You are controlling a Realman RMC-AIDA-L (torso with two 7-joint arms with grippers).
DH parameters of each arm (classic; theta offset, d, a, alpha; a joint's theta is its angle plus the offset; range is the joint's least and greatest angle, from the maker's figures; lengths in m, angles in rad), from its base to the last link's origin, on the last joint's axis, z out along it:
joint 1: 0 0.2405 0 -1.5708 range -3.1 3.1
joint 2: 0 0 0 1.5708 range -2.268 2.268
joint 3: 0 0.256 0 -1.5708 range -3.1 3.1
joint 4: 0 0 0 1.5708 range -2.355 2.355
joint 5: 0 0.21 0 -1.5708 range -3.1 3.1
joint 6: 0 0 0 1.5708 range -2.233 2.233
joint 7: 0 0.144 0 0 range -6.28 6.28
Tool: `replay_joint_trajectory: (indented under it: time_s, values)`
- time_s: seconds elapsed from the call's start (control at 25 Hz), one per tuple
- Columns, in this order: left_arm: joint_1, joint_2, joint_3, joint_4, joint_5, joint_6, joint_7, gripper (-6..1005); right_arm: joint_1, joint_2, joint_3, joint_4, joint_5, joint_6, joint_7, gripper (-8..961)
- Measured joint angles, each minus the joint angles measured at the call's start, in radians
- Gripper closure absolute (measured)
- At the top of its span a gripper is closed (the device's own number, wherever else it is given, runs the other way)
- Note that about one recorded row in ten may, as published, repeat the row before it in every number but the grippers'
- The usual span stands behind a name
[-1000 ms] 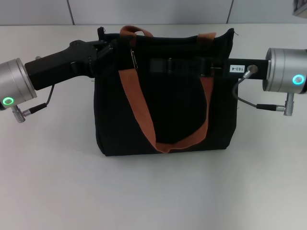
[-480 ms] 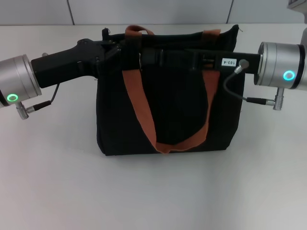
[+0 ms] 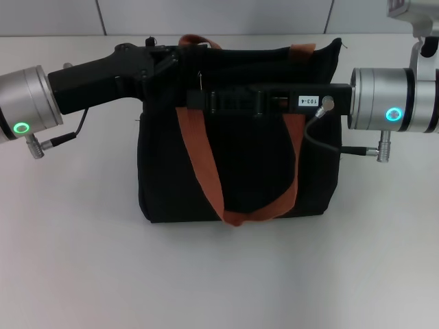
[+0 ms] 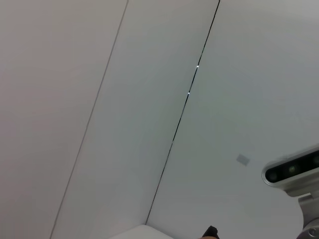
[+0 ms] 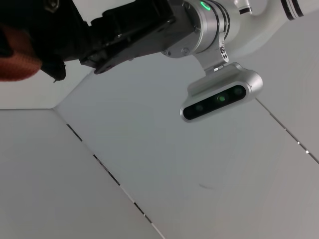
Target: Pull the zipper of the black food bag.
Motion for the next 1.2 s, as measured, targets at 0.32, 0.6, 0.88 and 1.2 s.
replay_joint_trajectory:
  time_s: [0.32,0.6,0.88,1.2]
  values:
    - [0.0,0.0,-0.004,0.004,-0.003,0.007,-0.001,980,-0.009,-0.002,0.007,0.0,0.001,0.019,0.002,167]
    - [0.001,-0.001,-0.001,0.004,-0.005,0.013,-0.001,979,-0.01,-0.002,0.007,-0.002,0.003,0.019,0.008,166]
    - [0.002,-0.002,-0.005,0.003,-0.005,0.015,-0.001,979,-0.013,-0.003,0.002,-0.002,0.004,0.017,0.008,242]
    - [-0.002,-0.003,0.0,-0.001,-0.005,0.015,0.003,979,0.021,0.0,-0.003,0.004,0.005,0.011,0.007,357]
